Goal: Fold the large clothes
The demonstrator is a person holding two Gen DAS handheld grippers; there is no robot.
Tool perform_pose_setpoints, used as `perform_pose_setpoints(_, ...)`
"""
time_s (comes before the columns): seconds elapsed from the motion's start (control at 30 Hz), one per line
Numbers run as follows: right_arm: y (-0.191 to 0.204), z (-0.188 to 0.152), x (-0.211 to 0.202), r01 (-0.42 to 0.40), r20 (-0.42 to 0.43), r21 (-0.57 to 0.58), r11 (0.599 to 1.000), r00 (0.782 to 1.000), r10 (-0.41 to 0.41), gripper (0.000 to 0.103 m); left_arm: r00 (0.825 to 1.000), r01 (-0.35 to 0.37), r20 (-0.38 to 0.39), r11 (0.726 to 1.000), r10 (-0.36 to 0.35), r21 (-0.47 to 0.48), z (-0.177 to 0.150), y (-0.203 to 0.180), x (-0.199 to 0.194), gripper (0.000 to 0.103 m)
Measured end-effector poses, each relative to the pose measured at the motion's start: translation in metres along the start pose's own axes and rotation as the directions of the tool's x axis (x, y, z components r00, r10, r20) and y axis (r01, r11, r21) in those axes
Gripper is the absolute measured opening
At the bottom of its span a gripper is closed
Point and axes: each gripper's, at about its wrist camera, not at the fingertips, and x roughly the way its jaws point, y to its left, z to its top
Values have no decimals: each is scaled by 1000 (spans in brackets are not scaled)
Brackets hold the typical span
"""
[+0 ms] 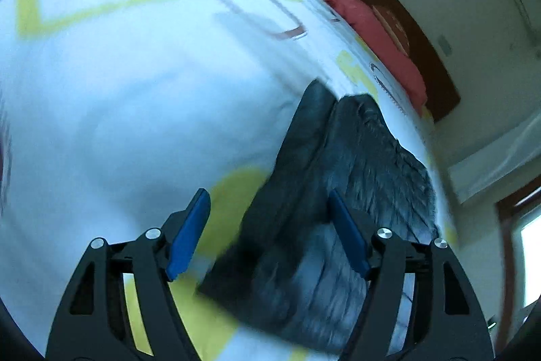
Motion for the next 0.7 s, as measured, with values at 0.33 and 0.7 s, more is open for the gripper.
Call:
perform_pose_setpoints(0.33, -6, -69, 9, -131, -57, 185, 974, 988, 144, 65, 982, 172, -42, 965, -184, -197, -63, 13, -1, 76)
perform_pose_setpoints(0.7, -21, -102, -3, -175, 48, 351, 920, 984, 169, 67, 984, 178, 4, 968, -180, -175, -62, 7, 12, 75)
